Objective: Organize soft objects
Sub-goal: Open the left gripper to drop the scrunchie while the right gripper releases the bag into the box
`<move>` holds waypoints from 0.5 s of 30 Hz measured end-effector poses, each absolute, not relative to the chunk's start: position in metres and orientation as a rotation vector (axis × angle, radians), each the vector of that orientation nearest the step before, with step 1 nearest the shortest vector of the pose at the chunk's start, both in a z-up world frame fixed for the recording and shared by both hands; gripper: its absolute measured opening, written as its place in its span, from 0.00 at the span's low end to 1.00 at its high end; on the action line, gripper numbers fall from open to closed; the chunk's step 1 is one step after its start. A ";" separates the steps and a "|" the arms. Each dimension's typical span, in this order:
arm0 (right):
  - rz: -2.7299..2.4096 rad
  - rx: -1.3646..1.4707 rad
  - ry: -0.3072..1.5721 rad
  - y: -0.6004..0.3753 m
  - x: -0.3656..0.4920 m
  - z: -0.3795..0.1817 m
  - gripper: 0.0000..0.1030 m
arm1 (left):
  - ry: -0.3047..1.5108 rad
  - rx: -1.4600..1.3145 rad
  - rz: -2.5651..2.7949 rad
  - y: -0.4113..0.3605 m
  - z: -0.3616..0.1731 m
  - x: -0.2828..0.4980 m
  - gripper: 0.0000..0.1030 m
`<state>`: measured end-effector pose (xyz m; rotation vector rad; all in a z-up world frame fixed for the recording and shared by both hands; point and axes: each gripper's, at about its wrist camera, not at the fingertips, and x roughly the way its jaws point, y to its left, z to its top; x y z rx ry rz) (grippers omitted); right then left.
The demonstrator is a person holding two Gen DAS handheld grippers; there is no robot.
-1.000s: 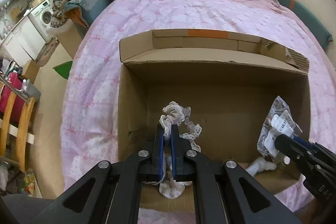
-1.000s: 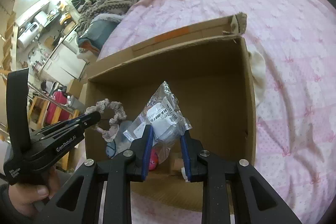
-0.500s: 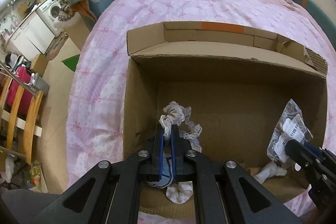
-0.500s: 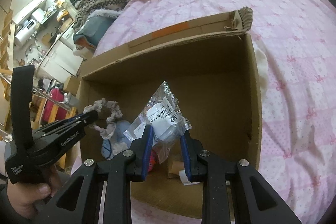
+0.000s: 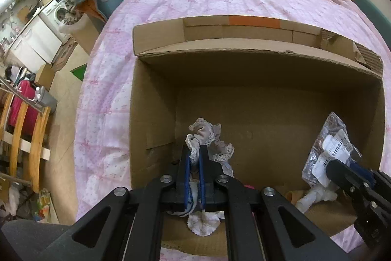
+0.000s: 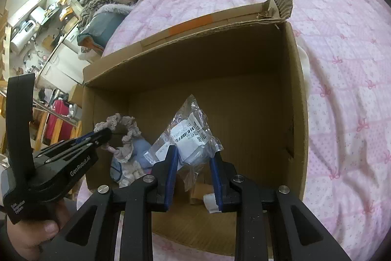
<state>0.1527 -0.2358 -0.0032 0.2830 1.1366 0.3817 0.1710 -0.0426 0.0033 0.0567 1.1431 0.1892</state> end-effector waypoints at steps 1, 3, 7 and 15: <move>0.381 0.287 1.137 -0.236 0.153 -0.003 0.27 | 1.143 0.057 0.187 -0.043 0.003 0.171 0.07; 0.379 0.292 1.136 -0.236 0.153 -0.003 0.27 | 1.151 0.053 0.180 -0.044 0.003 0.171 0.08; 0.380 0.300 1.136 -0.237 0.154 -0.003 0.27 | 1.168 0.012 0.149 -0.042 0.003 0.169 0.17; 0.385 0.308 1.102 -0.241 0.151 0.004 0.38 | 1.129 0.014 0.163 -0.038 0.014 0.160 0.57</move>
